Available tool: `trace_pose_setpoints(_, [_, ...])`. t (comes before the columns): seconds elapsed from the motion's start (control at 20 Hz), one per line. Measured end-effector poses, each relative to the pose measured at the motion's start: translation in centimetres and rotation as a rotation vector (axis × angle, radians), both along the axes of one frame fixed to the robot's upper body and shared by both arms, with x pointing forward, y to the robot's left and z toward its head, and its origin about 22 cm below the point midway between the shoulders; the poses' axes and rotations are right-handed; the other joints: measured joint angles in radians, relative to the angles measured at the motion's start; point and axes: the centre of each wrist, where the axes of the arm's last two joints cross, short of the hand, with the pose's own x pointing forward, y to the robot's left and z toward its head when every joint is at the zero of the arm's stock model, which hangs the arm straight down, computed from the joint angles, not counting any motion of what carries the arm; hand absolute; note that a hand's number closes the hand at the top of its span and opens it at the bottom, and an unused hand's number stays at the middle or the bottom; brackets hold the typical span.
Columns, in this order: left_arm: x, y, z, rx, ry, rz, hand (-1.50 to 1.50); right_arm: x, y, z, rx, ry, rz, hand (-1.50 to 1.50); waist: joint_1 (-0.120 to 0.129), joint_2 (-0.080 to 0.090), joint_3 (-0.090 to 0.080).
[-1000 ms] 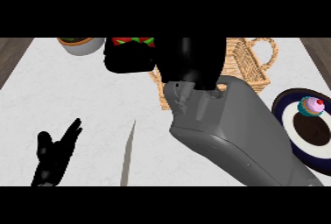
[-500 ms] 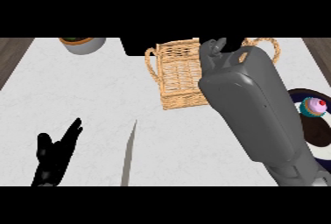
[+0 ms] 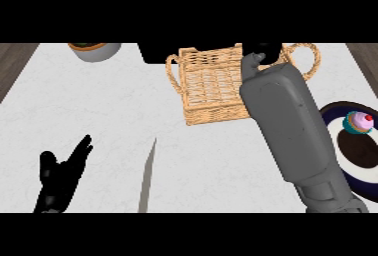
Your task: Pick the tomato from the placemat and place it in the basket
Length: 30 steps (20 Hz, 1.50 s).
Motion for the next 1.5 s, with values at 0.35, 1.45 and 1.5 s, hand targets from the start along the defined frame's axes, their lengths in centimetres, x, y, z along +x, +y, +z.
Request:
trace_pose_setpoints(0.35, [0.1, 0.2, 0.1, -0.003, 0.010, -0.007, 0.00, 1.4, -2.6, -3.9, -0.004, 0.024, -0.033, 1.50, -0.003, -0.002, 0.001])
trace_pose_setpoints(1.45, [-0.2, 0.0, -0.5, 0.003, 0.004, 0.012, 0.00, 1.3, -11.3, -3.6, -0.102, -0.033, -0.174, -1.50, -0.017, -0.008, 0.003])
trace_pose_setpoints(1.5, [-0.2, -0.2, -0.5, 0.001, 0.003, 0.012, 0.00, 1.2, -11.9, -3.2, -0.088, -0.033, -0.193, -1.50, -0.017, -0.008, 0.003])
